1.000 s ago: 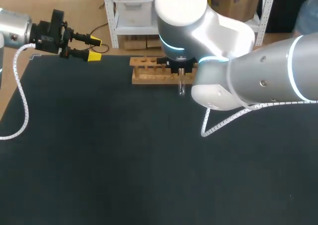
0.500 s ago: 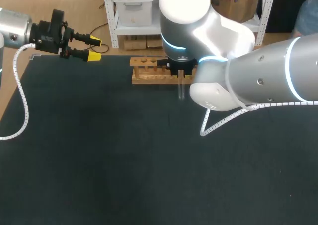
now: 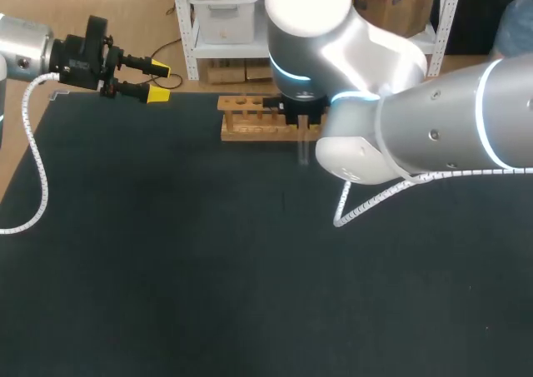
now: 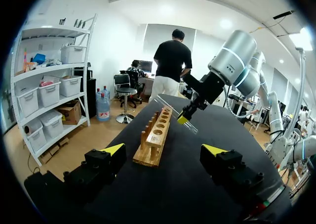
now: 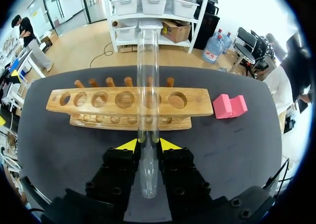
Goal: Grasp the test tube, adjust it, and insert it.
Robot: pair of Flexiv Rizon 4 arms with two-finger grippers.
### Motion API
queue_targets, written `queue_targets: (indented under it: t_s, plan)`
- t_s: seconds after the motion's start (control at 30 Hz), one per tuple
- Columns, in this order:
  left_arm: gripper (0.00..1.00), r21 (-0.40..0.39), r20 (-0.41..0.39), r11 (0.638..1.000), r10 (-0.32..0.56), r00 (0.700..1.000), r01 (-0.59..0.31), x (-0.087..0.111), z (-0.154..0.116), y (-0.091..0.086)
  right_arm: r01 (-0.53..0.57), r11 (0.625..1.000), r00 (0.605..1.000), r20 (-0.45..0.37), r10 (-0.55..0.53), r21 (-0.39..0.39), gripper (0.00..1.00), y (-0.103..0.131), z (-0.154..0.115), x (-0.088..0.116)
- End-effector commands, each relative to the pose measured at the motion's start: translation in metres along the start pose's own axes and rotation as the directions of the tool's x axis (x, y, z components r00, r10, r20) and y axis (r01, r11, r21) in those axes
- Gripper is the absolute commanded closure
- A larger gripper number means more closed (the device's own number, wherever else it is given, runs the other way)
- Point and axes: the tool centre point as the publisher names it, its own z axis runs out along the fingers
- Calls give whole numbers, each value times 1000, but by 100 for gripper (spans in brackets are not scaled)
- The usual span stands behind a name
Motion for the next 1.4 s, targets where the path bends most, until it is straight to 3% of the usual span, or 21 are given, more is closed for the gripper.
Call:
queue_targets:
  t_s: [0.03,0.4,0.7,1.13,1.4]
  plan:
    - [0,1,1,1000,2,1000,-2,1,0,1,-11,1000,999,35,10,10,100,-3,-18,10]
    - [0,1,1,1000,2,1000,-2,1,0,1,-26,1000,994,110,24,18,100,-5,-63,12]
    - [0,1,1,1000,2,1000,-2,1,0,1,23,999,984,180,-17,-33,100,-14,-98,13]
    - [0,1,1,1000,2,1000,-2,1,0,1,33,999,986,164,-29,-21,100,-37,-128,31]
    - [0,1,1,1000,2,1000,-2,1,0,1,23,999,985,171,-18,-29,100,-36,-135,37]
